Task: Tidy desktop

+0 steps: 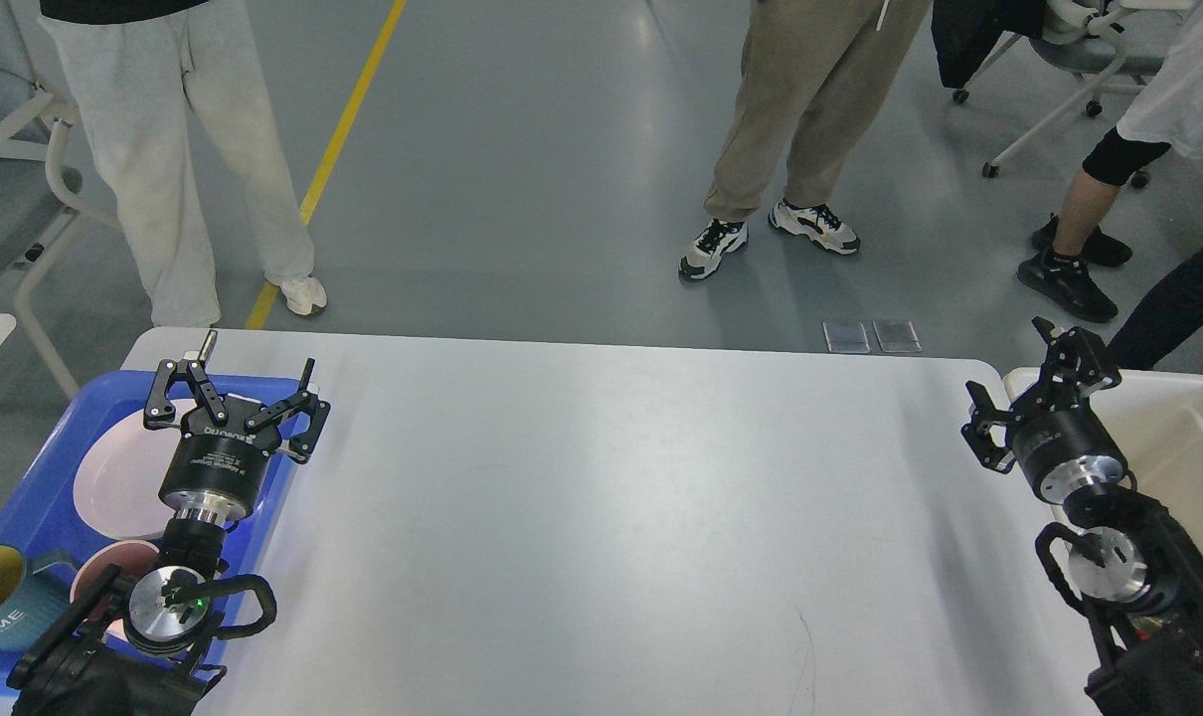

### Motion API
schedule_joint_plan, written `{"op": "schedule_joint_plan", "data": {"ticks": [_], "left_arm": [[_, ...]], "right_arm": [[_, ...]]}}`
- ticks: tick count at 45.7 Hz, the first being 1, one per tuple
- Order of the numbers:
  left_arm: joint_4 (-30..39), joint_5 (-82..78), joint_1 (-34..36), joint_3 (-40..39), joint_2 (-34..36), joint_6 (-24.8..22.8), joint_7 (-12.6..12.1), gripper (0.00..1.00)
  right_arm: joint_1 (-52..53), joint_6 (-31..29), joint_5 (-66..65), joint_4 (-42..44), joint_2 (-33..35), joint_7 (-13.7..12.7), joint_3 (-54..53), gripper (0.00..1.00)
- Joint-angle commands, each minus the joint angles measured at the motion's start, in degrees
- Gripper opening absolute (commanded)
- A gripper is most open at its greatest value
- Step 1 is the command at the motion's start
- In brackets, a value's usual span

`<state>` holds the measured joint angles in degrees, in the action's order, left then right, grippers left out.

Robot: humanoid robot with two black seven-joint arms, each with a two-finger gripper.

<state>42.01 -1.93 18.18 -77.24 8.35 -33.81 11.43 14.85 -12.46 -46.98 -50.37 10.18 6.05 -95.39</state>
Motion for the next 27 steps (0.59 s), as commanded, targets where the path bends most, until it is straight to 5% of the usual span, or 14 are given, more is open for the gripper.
{"op": "schedule_joint_plan", "data": {"ticks": [1, 7, 27], "left_arm": [[0.0, 0.0, 0.0, 0.0, 0.0, 0.1, 0.0, 0.96], [0.0, 0.0, 0.0, 0.0, 0.0, 0.0, 0.0, 0.96], [0.0, 0.0, 0.0, 0.1, 0.0, 0.1, 0.0, 0.96]], "right_arm": [[-1.1, -1.3, -0.8, 0.4, -2.8, 4.7, -0.5, 1.00], [-1.1, -3.8, 1.4, 2.2, -3.5, 8.1, -0.9, 1.00], [-1.8, -3.2, 11.3, 3.7, -3.8, 8.1, 0.0, 1.00]]}}
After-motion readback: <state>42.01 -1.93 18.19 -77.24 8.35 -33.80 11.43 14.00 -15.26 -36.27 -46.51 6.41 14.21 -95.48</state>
